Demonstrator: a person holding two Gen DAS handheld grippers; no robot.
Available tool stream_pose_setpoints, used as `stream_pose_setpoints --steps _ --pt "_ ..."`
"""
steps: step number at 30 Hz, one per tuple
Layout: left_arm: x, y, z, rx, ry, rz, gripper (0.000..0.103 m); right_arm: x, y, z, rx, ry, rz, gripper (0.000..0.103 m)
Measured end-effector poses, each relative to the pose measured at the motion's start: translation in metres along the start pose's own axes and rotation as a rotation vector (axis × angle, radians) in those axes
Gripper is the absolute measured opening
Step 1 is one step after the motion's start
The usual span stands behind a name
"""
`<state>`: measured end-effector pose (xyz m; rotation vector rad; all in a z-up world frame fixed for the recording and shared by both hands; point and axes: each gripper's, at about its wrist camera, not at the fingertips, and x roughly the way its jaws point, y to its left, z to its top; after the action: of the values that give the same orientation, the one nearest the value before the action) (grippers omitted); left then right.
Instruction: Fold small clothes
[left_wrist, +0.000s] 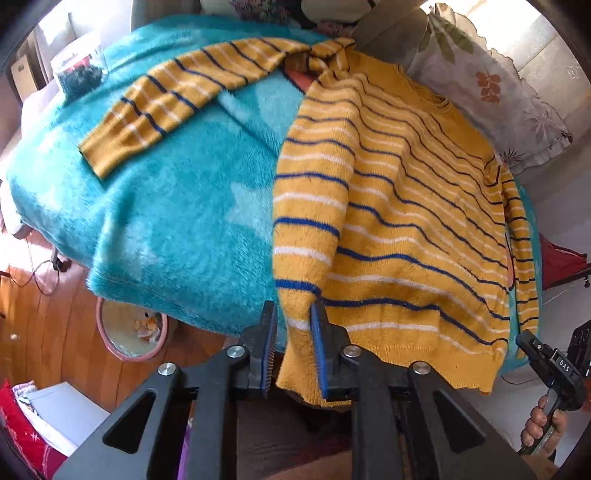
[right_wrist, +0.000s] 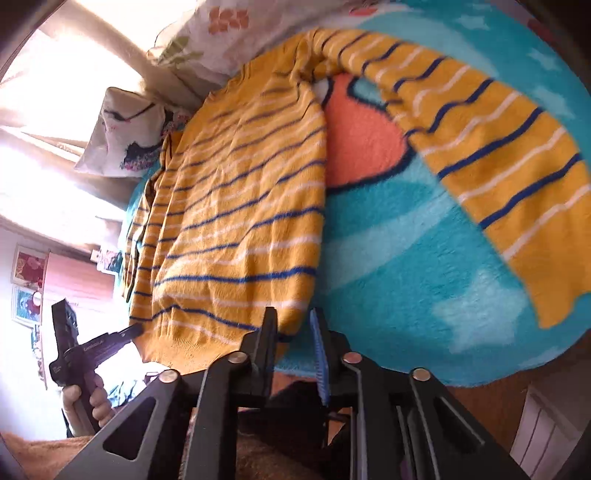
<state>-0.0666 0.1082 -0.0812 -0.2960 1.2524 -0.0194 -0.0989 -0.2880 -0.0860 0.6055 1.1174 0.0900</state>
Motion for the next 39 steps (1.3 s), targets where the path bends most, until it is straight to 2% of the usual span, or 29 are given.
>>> stream_pose_setpoints --steps 3,5,9,13,15,16,17,18,19,21,23,26,28,30,32,34,36,38,39 --pt "-0.02 0.01 0.004 -0.01 -0.047 0.015 0.021 -0.029 -0.031 0.008 0.016 -0.12 -0.201 0.031" --pt "-0.025 0.008 0.007 -0.025 -0.056 0.004 0.025 -0.042 -0.051 0.007 0.038 -0.159 -0.282 0.032" --pt "-0.025 -0.001 0.013 -0.014 -0.049 -0.006 0.025 -0.059 -0.085 0.004 0.135 -0.21 -0.34 0.046" --pt "-0.023 -0.021 0.018 0.023 -0.044 -0.02 0.027 -0.058 -0.109 0.003 0.188 -0.252 -0.375 0.051" --pt "-0.02 -0.03 0.023 0.037 -0.04 -0.031 0.027 -0.05 -0.115 0.007 0.18 -0.229 -0.351 0.051" --pt "-0.019 -0.035 0.025 0.044 -0.04 -0.038 0.027 -0.046 -0.111 0.007 0.167 -0.22 -0.319 0.049" --pt "-0.018 -0.04 0.027 0.052 -0.041 -0.043 0.027 -0.044 -0.108 0.008 0.152 -0.208 -0.286 0.043" --pt "-0.018 -0.044 0.028 0.058 -0.045 -0.047 0.027 -0.042 -0.107 0.011 0.139 -0.182 -0.259 0.013" --pt "-0.018 -0.047 0.03 0.062 -0.05 -0.054 0.027 -0.043 -0.105 0.016 0.131 -0.166 -0.249 0.005" --pt "-0.018 -0.051 0.032 0.066 -0.058 -0.066 0.027 -0.065 -0.103 0.032 0.106 -0.221 -0.286 0.005" --pt "-0.017 -0.053 0.033 0.064 -0.064 -0.071 0.027 -0.101 -0.104 0.053 0.097 -0.322 -0.384 0.005" --pt "-0.015 -0.051 0.035 0.047 -0.064 -0.081 0.027 -0.151 -0.096 0.084 0.049 -0.483 -0.577 0.005" --pt "-0.014 -0.049 0.036 0.027 -0.064 -0.088 0.027 -0.168 -0.091 0.099 0.037 -0.553 -0.636 0.005" --pt "-0.012 -0.048 0.036 0.017 -0.059 -0.095 0.027 -0.174 -0.092 0.109 0.058 -0.597 -0.672 0.006" --pt "-0.01 -0.049 0.036 0.025 -0.051 -0.091 0.027 -0.168 -0.1 0.118 0.083 -0.593 -0.723 0.008" --pt "-0.008 -0.051 0.035 0.034 -0.044 -0.082 0.027 -0.163 -0.119 0.123 0.164 -0.57 -0.715 0.017" --pt "-0.007 -0.05 0.034 0.036 -0.04 -0.072 0.027 -0.163 -0.139 0.116 0.267 -0.566 -0.596 0.021" --pt "-0.006 -0.045 0.034 0.026 -0.034 -0.065 0.027 -0.156 -0.155 0.105 0.322 -0.547 -0.481 0.031" --pt "-0.006 -0.042 0.035 0.018 -0.032 -0.063 0.027 -0.149 -0.161 0.098 0.346 -0.535 -0.429 0.039"
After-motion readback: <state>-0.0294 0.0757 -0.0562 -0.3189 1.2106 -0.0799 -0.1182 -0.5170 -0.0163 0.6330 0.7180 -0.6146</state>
